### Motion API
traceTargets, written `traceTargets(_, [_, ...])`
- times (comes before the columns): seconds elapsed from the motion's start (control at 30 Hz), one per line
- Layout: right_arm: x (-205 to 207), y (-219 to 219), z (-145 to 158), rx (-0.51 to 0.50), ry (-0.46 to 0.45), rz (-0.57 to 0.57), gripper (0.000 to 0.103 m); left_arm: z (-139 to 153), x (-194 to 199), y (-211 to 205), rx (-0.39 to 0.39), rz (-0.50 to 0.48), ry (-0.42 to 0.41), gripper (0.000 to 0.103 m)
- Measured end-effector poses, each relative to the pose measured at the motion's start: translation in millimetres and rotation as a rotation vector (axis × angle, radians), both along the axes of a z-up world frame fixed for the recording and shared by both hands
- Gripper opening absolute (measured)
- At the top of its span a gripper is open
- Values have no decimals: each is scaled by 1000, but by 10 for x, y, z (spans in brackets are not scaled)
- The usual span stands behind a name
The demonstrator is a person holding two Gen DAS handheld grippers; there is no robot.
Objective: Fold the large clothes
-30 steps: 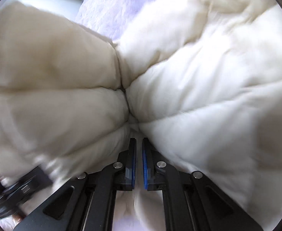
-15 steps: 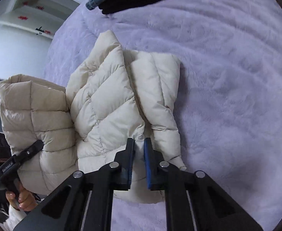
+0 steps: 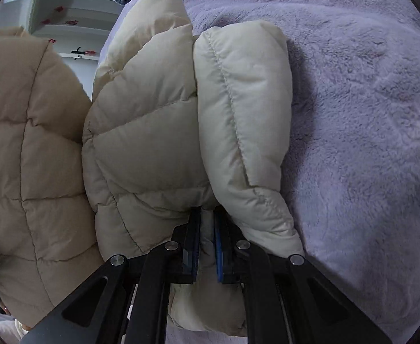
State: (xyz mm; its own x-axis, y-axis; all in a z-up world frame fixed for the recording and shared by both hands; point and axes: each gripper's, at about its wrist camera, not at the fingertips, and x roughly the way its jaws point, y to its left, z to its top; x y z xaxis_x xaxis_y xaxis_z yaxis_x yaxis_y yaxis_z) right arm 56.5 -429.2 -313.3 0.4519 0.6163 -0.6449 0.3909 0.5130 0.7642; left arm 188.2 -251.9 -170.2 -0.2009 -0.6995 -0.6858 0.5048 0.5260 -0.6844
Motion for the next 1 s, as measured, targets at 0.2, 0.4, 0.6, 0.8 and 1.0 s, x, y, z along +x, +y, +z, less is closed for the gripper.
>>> traceTargets(0.2, [-42,-216,-1,103,22,-67,11,-175,-69,-206,-11,26,-24,71])
traceTargets(0.4, [-387,-772,617,68,-83,-202,84,-164,-102,-241,17,21,-53,71])
traceTargets(0.6, [-40,-852,1062,118,-218,-141,63,-123,-185,-344,51,0,-108,71])
traceTargets(0.8, [226,-779,959,29,-124,-20,9,-65,-249,-384,21,-37,-129,71])
traceTargets(1.0, [350,-764,275,63,-57,42,9,-286,-373,-586,-18,-129,-81,71])
